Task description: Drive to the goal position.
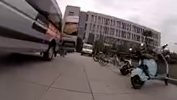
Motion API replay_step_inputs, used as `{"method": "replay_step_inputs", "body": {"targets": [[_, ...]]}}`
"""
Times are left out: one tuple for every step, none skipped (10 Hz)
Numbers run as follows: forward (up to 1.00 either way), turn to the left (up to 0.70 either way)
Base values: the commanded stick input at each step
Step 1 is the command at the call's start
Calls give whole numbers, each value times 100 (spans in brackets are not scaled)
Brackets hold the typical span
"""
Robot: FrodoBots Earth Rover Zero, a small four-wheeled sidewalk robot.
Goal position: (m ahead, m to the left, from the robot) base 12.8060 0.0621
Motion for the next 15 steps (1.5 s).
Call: {"method": "replay_step_inputs", "body": {"targets": [[0, 0], [0, 0], [0, 0], [26, 0], [57, 0], [70, 0], [70, 0], [70, 0], [70, 0], [70, 0], [70, 0], [70, 0], [70, 0], [70, 0], [70, 0]]}}
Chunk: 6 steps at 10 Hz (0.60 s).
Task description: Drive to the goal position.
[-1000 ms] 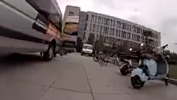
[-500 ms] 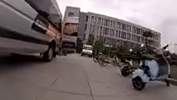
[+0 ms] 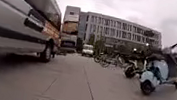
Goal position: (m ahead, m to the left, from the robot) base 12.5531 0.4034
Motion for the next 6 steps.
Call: {"method": "replay_step_inputs", "body": {"targets": [[70, 0], [70, 0], [70, 0], [70, -6], [70, -22], [70, -32]]}}
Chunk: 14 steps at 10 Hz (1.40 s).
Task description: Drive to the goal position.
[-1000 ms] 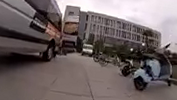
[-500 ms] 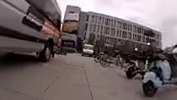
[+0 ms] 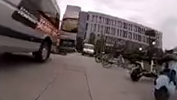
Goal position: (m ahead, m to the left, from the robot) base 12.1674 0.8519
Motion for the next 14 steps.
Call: {"method": "replay_step_inputs", "body": {"targets": [[70, -19], [70, -1], [70, 0], [70, 0], [70, 0], [70, 0], [70, 0], [70, 0], [70, 0], [70, 0], [70, 0], [70, 0], [70, 0], [70, 0]]}}
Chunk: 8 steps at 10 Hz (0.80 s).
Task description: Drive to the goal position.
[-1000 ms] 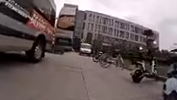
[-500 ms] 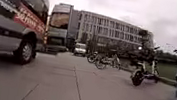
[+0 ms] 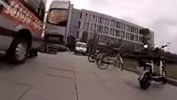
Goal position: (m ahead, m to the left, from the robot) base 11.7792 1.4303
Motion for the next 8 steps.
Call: {"method": "replay_step_inputs", "body": {"targets": [[70, 0], [70, 0], [70, 0], [70, 0], [70, 0], [70, 0], [70, 0], [70, 0]]}}
